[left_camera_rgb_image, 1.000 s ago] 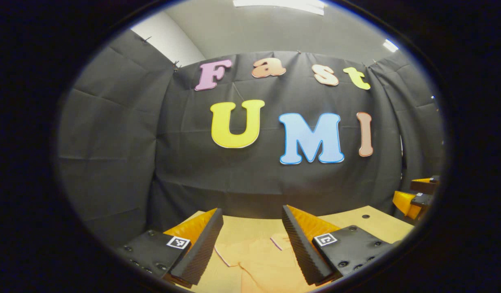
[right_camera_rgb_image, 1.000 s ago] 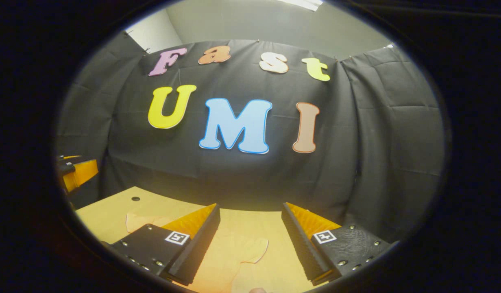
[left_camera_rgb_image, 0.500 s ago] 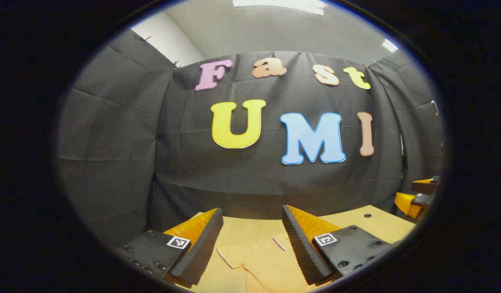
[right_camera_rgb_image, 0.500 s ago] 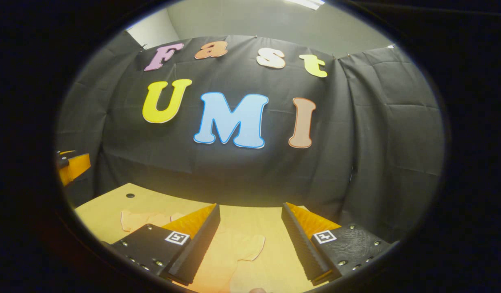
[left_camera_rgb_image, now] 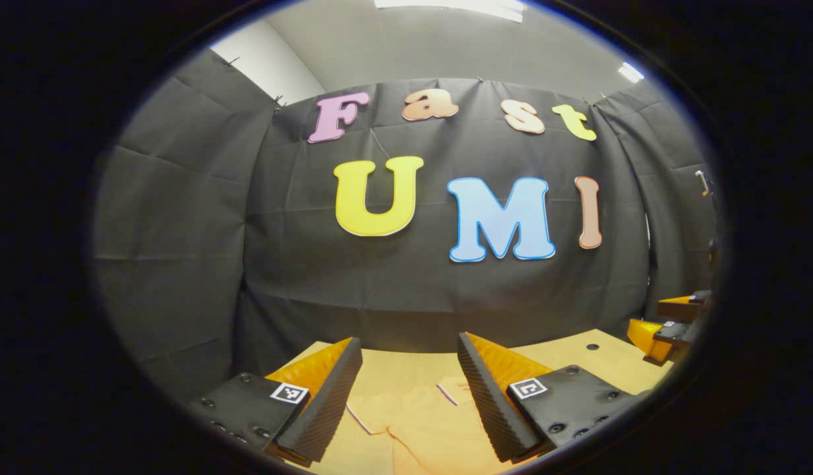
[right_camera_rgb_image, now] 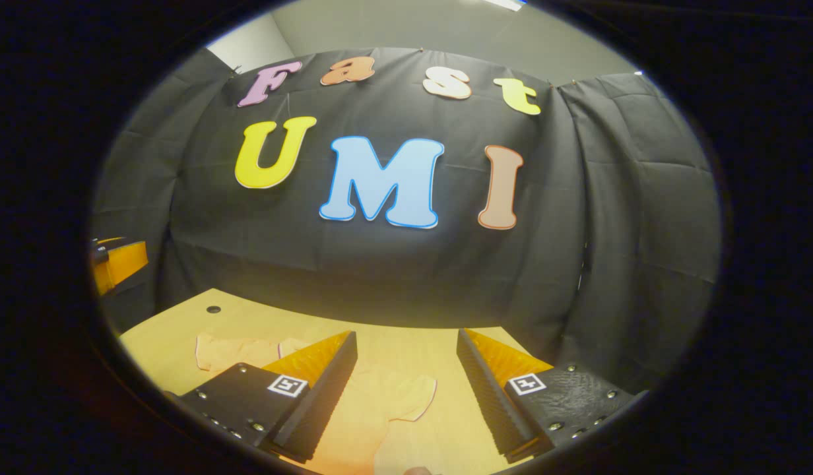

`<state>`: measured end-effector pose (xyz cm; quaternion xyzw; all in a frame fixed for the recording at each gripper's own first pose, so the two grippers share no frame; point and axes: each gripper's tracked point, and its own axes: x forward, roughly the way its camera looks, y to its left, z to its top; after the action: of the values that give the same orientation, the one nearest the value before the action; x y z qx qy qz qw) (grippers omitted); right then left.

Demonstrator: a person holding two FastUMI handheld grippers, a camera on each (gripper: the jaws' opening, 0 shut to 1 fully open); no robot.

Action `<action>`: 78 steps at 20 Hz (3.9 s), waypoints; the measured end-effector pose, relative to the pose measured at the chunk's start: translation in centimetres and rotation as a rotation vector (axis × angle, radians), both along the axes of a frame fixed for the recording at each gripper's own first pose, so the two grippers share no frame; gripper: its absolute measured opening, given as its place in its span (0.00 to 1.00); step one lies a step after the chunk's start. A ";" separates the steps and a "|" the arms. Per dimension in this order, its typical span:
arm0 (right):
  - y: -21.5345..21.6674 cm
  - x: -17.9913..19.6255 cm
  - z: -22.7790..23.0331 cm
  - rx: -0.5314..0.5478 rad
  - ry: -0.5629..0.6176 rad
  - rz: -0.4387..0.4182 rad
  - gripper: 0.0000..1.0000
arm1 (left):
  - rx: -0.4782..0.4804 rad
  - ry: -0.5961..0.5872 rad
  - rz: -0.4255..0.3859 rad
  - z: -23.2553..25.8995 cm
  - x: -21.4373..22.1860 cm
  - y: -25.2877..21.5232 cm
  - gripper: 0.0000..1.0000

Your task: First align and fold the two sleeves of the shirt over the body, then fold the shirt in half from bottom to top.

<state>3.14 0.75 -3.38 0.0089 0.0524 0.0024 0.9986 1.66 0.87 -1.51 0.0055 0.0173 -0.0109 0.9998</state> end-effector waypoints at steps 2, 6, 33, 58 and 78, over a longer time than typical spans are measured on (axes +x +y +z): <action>0.0 1.2 -1.1 0.010 0.026 0.009 0.95 | 0.002 0.007 0.001 -0.3 0.2 -0.2 0.95; -0.4 4.0 -3.6 0.021 0.084 0.010 0.95 | 0.008 0.024 0.004 -0.9 1.8 -0.7 0.95; -3.0 15.8 -24.7 0.172 0.611 -0.061 0.95 | 0.008 0.112 0.074 -5.0 2.2 -0.2 0.97; -2.3 16.6 -24.1 0.083 0.576 0.032 0.00 | 0.006 0.110 0.079 -4.5 0.3 -0.7 0.95; 9.7 13.5 -21.6 -0.150 0.541 0.364 0.05 | -0.013 0.107 0.182 -4.9 -3.6 2.9 0.97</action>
<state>16.60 10.48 -24.94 -0.0738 0.3166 0.1743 0.9295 -1.94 3.81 -6.36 -0.0032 0.0712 0.0794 0.9943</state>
